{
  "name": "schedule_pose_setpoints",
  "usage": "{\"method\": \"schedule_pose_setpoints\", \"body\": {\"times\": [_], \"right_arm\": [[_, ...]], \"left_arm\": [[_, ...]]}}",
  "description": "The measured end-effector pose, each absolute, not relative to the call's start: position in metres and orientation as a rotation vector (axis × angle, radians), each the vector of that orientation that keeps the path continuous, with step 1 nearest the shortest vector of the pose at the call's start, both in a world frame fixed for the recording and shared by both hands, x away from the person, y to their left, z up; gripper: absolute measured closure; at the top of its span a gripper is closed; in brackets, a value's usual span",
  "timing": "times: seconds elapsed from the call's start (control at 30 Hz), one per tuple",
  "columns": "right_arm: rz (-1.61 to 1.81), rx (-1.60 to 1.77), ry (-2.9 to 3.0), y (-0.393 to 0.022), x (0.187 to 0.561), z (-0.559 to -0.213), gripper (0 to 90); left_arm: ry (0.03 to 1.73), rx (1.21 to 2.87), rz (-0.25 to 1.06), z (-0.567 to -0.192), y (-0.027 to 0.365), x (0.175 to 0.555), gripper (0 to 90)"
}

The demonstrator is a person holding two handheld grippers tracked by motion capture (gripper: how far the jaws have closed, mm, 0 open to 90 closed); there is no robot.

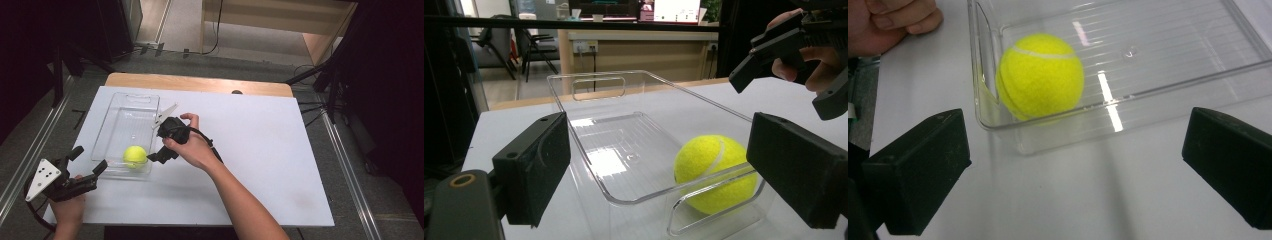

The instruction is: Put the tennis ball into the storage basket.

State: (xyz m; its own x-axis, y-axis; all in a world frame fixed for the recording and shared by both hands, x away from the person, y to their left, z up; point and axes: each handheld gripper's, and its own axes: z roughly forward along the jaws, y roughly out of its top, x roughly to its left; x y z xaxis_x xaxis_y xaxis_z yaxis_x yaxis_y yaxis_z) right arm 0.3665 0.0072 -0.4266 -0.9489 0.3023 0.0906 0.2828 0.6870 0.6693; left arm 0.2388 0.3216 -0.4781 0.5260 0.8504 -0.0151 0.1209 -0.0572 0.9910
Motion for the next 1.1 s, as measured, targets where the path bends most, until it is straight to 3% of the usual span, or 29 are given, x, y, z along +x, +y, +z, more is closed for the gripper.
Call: {"method": "schedule_pose_setpoints", "body": {"times": [1.1], "right_arm": [[1.182, 0.659, 2.753, -0.051, 0.351, -0.430, 0.0]], "left_arm": [[0.869, 1.531, 0.739, -0.478, 0.322, 0.239, 11.0]]}}
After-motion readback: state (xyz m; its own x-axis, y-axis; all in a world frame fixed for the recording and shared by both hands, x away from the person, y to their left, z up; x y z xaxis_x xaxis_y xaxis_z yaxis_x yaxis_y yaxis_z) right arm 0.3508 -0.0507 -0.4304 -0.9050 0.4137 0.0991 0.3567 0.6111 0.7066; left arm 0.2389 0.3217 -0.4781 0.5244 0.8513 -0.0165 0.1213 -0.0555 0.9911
